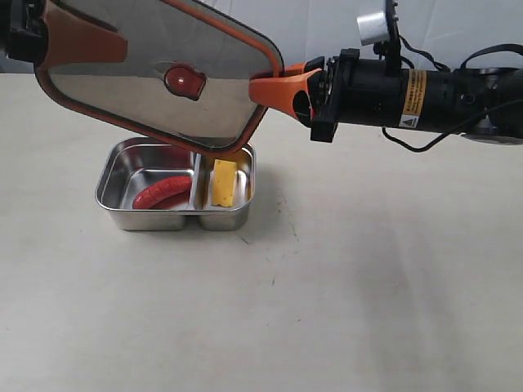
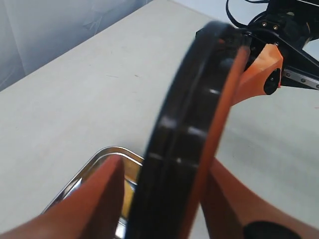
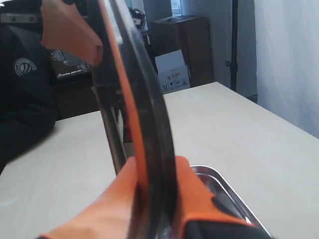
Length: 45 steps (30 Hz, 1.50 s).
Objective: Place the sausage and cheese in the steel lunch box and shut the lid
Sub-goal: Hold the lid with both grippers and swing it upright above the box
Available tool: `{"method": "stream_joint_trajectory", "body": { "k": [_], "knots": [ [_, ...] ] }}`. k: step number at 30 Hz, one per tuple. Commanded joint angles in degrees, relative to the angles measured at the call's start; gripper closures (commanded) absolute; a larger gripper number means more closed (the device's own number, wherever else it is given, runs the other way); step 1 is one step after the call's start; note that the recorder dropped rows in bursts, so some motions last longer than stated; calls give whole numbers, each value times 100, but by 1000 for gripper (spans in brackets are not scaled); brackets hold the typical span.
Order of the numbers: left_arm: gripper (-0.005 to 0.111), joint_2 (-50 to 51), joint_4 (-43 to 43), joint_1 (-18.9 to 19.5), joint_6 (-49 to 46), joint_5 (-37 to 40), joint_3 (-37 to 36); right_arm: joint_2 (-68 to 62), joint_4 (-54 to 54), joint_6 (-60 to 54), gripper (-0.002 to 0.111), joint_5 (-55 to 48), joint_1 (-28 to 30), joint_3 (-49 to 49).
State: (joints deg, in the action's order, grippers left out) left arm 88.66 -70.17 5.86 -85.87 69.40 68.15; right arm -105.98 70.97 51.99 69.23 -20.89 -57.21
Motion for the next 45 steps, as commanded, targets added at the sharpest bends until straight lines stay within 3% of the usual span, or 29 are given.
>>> {"method": "stream_joint_trajectory", "body": {
  "k": [1,11,21,34,39,42,45],
  "knots": [
    [61,4,50,-14,27,56,-2,46,-498,-22,109,73,22,-23],
    [61,-236,496,-13,155,-250,-2,46,-410,-143,109,-605,22,-23],
    [61,-589,317,-13,155,-258,-2,46,-319,-143,109,-1287,22,-23],
    [61,-1415,456,-13,155,-1038,-2,46,-207,-172,109,-1992,22,-23],
    [61,-1602,1030,-13,401,-1523,-2,71,-177,-517,109,-2001,22,-73],
    [65,-1725,1534,-13,818,-1784,-2,104,-11,-601,109,-1967,-15,-268],
    [80,-1815,1757,-13,1072,-1850,-2,155,400,-615,109,-1992,-115,-565]
  ]
}}
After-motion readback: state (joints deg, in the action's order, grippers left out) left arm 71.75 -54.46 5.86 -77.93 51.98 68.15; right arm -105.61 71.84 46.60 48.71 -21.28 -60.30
